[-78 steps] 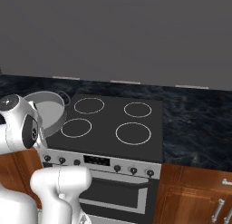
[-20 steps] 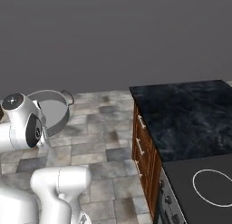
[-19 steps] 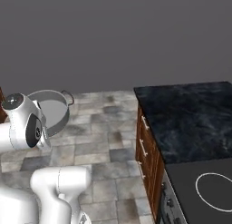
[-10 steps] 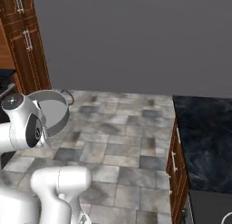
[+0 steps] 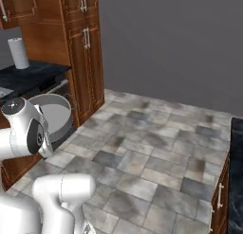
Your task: Move the pot and pan from the stove into the sink.
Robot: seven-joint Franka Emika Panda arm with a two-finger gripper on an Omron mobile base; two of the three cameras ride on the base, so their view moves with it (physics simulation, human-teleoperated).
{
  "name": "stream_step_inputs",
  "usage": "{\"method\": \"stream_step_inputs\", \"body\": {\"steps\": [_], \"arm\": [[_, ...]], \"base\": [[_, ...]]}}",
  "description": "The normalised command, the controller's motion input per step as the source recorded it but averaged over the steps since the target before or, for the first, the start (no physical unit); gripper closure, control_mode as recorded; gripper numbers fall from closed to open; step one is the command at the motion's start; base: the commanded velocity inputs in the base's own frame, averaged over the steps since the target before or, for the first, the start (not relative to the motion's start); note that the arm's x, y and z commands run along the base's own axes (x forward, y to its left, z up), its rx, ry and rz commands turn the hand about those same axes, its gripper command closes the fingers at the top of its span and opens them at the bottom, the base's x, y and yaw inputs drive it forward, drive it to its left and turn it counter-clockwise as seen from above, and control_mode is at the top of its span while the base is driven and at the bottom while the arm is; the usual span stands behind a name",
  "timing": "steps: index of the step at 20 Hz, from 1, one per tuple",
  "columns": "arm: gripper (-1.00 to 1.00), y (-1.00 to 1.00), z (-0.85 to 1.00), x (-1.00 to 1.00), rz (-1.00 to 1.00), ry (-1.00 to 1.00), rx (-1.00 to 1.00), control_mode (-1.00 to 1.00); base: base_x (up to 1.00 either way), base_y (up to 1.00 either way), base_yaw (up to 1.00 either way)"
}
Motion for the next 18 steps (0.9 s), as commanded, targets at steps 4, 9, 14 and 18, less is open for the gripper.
{"method": "stream_step_inputs", "body": {"steps": [4,9,14,18], "arm": [[1.0,0.0,0.0,0.0,0.0,0.0,0.0,1.0],[1.0,0.0,0.0,0.0,0.0,0.0,0.0,1.0],[1.0,0.0,0.0,0.0,0.0,0.0,0.0,1.0],[1.0,0.0,0.0,0.0,0.0,0.0,0.0,1.0]], "base": [[-0.01,0.0,0.5],[-0.01,0.0,0.5],[-0.01,0.0,0.5],[-0.01,0.0,0.5]]}}
